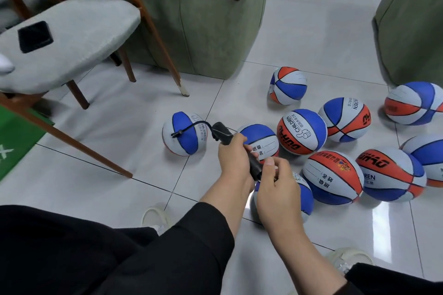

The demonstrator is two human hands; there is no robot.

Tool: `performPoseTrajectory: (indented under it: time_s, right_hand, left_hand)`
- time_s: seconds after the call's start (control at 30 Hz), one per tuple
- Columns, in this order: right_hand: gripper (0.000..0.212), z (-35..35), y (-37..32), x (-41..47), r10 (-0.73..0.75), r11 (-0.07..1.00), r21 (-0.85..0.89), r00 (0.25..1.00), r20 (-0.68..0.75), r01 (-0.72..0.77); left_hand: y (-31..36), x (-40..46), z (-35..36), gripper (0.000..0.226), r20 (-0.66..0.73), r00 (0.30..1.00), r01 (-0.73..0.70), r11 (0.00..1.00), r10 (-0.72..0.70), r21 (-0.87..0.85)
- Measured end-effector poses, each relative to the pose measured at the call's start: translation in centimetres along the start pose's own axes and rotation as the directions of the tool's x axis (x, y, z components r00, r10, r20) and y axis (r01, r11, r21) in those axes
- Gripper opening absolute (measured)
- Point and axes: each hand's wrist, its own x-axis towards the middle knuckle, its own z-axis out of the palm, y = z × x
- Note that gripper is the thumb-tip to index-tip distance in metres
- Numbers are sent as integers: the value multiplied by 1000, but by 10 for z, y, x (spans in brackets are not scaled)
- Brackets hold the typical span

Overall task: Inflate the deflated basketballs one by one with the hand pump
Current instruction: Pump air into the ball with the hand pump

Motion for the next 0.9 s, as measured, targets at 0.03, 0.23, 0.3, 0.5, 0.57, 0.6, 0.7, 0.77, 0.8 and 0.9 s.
performPoseTrajectory:
  time_s: [0.03, 0.23, 0.3, 0.5, 0.57, 0.6, 0.7, 0.77, 0.8, 0.9]
  right_hand:
    - [16, -1, 0, -2, 2, 1000, 2, 1000, 6, -2]
    - [21, -15, 3, -19, 0, 1000, 11, 1000, -10, 0]
    - [21, -17, 4, -19, -3, 1000, 16, 1000, -14, 3]
    - [18, -13, 9, -9, 38, 999, -23, 997, -62, -39]
    - [21, -7, 12, -6, 65, 997, -32, 997, -49, -67]
    - [22, -4, 13, -5, 74, 997, -32, 996, -45, -76]
    - [23, 2, 8, -5, 59, 998, -17, 998, -11, -59]
    - [17, 3, 2, -5, 37, 999, -11, 999, 26, -37]
    - [14, 3, 0, -6, 32, 999, -9, 999, 33, -31]
    - [15, -2, -2, -12, 8, 1000, 18, 1000, 14, -9]
  left_hand:
    - [1, 2, -1, 12, 1, 1000, 17, 1000, -17, 6]
    - [20, 27, -9, 9, -47, 997, 55, 998, -53, 30]
    - [20, 29, -10, 7, -57, 996, 71, 997, -70, 19]
    - [-14, 8, -9, 11, -26, 994, 103, 995, -104, -10]
    - [-19, -2, -7, 10, -13, 998, 58, 998, -58, -16]
    - [-19, -4, -6, 10, -7, 999, 39, 999, -39, -15]
    - [-9, -2, -6, 11, -5, 1000, 21, 1000, -21, -5]
    - [-1, 2, -8, 12, 11, 999, 41, 999, -41, 8]
    - [1, 3, -9, 13, 11, 999, 53, 998, -53, 22]
    - [12, 14, -8, 11, 14, 999, 51, 997, -52, 52]
